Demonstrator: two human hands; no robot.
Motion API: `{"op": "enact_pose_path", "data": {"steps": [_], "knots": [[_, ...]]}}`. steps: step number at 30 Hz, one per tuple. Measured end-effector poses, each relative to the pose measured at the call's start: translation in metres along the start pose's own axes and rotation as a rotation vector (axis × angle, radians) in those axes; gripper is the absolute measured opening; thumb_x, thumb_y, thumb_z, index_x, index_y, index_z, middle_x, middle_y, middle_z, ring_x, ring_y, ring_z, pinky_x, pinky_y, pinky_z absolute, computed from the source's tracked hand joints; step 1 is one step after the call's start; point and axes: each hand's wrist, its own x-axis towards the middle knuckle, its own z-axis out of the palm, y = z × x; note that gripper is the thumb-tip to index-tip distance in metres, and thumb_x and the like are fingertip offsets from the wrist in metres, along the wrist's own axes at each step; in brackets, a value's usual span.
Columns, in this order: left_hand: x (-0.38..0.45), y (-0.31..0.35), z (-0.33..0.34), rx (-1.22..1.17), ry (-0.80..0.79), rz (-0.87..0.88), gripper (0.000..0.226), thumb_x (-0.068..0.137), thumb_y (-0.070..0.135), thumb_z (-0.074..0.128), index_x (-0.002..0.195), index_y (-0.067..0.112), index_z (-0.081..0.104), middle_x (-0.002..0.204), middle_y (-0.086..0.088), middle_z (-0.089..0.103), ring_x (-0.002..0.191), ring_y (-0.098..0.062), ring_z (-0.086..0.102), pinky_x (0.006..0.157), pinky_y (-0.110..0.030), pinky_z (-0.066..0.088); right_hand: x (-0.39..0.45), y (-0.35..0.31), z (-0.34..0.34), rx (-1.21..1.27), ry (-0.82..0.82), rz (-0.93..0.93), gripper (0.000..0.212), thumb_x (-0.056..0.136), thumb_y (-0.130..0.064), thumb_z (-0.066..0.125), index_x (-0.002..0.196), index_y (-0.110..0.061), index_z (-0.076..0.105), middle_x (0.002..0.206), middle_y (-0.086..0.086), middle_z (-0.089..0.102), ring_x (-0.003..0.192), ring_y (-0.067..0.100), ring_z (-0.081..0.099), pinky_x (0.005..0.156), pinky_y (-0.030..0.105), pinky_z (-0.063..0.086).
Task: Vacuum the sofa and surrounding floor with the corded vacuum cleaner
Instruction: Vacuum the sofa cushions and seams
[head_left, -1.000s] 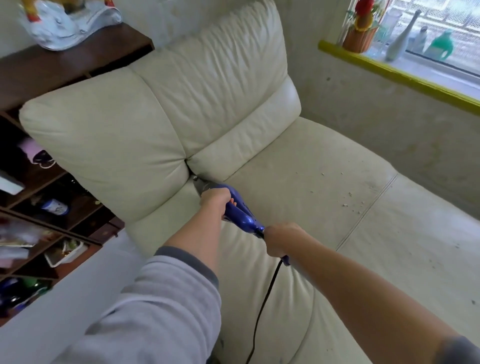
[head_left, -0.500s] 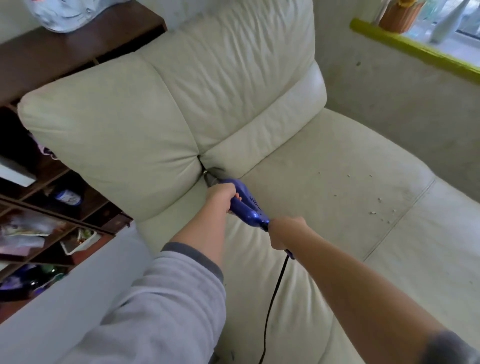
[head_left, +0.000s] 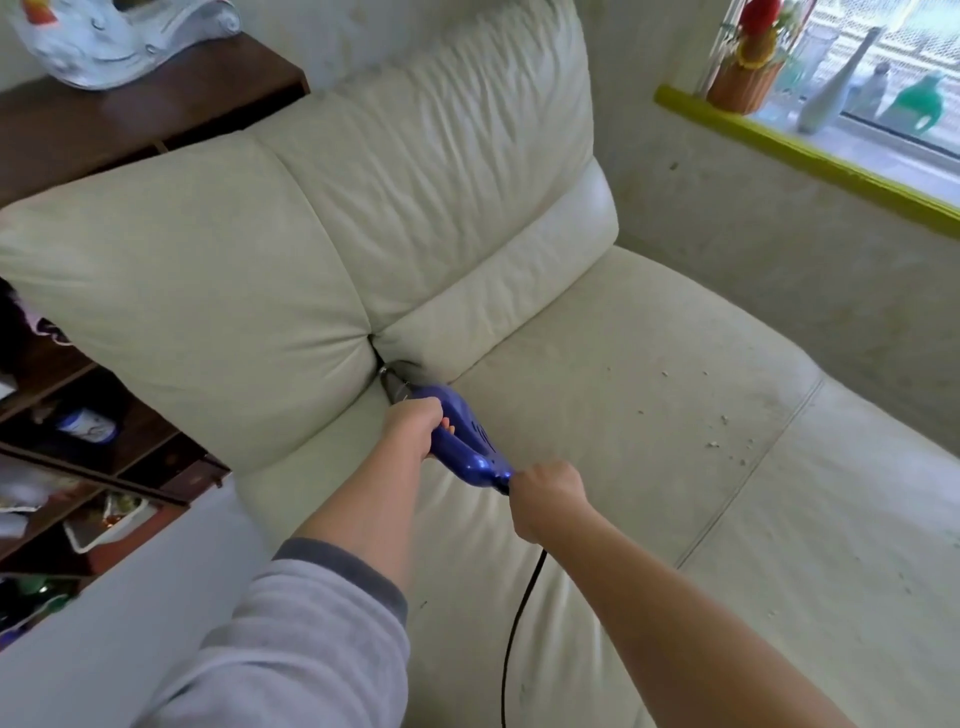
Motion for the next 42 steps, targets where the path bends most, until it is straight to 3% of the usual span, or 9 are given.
{"op": "enact_pose_path", "data": {"steps": [3,6,10,16,23,29,37,40,42], "knots": [[-0.008,-0.003,-0.008,-0.006,-0.006,-0.008,0.035,0.096,0.012,0.045,0.128,-0.001,0.052,0.07,-0.006,0.05,0.057,-0.015,0.048,0.04,-0.025,0.041,-0.008,-0.009,0.0,-0.017,-0.001,-0.016,0.031,0.091,-0.008,0.049,0.118,-0.015,0.061,0.093,-0.001,0.06,0.089,0.019,0.064,0.069,0.025,0.043],[-0.025,-0.009,-0.012,-0.023,0.007,0.006,0.036,0.097,0.013,0.046,0.13,0.001,0.052,0.069,-0.005,0.048,0.055,-0.014,0.046,0.03,-0.015,0.037,-0.027,-0.012,0.0,-0.024,-0.012,-0.034,0.03,0.091,-0.008,0.048,0.118,-0.015,0.061,0.088,0.0,0.055,0.091,0.021,0.064,0.071,0.026,0.045],[-0.065,-0.016,-0.011,-0.015,-0.002,0.011,0.031,0.095,0.011,0.046,0.124,0.001,0.054,0.069,-0.006,0.051,0.054,-0.014,0.048,0.034,-0.02,0.04,-0.064,-0.006,0.003,-0.026,-0.042,-0.015,0.031,0.092,-0.012,0.047,0.12,-0.013,0.061,0.104,0.001,0.064,0.097,0.021,0.066,0.075,0.027,0.047],[-0.127,-0.032,-0.005,0.01,-0.055,0.01,0.016,0.098,0.009,0.043,0.084,0.005,0.05,0.068,-0.006,0.047,0.058,-0.016,0.045,0.05,-0.025,0.038,-0.115,0.0,0.014,0.012,-0.036,-0.008,0.032,0.094,-0.017,0.049,0.124,-0.014,0.058,0.118,0.003,0.061,0.105,0.023,0.062,0.087,0.03,0.05],[-0.128,-0.041,-0.001,-0.002,-0.05,-0.012,0.008,0.097,0.012,0.048,0.1,0.006,0.052,0.068,-0.005,0.049,0.056,-0.014,0.046,0.051,-0.026,0.041,-0.115,-0.005,0.027,0.025,-0.068,-0.005,0.031,0.094,-0.014,0.047,0.123,-0.013,0.058,0.094,0.002,0.056,0.096,0.025,0.063,0.085,0.03,0.05],[-0.103,-0.013,0.011,-0.001,-0.024,-0.018,0.025,0.098,0.011,0.044,0.074,0.007,0.047,0.066,-0.005,0.047,0.056,-0.014,0.044,0.069,-0.029,0.043,-0.087,0.009,0.009,0.109,-0.021,0.008,0.033,0.094,-0.013,0.047,0.126,-0.012,0.054,0.119,0.004,0.061,0.106,0.026,0.062,0.091,0.033,0.052],[-0.1,0.005,0.049,-0.071,0.024,-0.012,0.027,0.088,0.0,0.041,0.062,0.002,0.048,0.039,-0.005,0.052,0.047,-0.016,0.049,0.043,-0.023,0.044,-0.067,0.045,0.018,0.114,-0.012,0.087,0.027,0.094,-0.007,0.042,0.114,-0.015,0.059,0.073,-0.004,0.047,0.07,0.018,0.053,0.058,0.024,0.037],[-0.1,-0.01,0.07,-0.133,0.02,0.03,0.022,0.081,-0.002,0.042,0.061,0.001,0.051,0.037,-0.007,0.053,0.05,-0.022,0.055,0.06,-0.027,0.052,-0.072,0.06,0.041,0.187,-0.018,0.076,0.027,0.091,-0.009,0.043,0.112,-0.013,0.059,0.074,-0.004,0.049,0.08,0.024,0.055,0.066,0.027,0.038],[-0.101,-0.017,0.086,-0.264,-0.01,0.047,0.012,0.077,-0.003,0.046,0.085,0.0,0.054,0.038,-0.005,0.054,0.046,-0.022,0.055,0.069,-0.034,0.055,-0.077,0.071,0.05,0.229,-0.027,0.087,0.028,0.088,-0.011,0.044,0.111,-0.013,0.06,0.076,-0.002,0.052,0.081,0.026,0.055,0.068,0.027,0.038]]}}
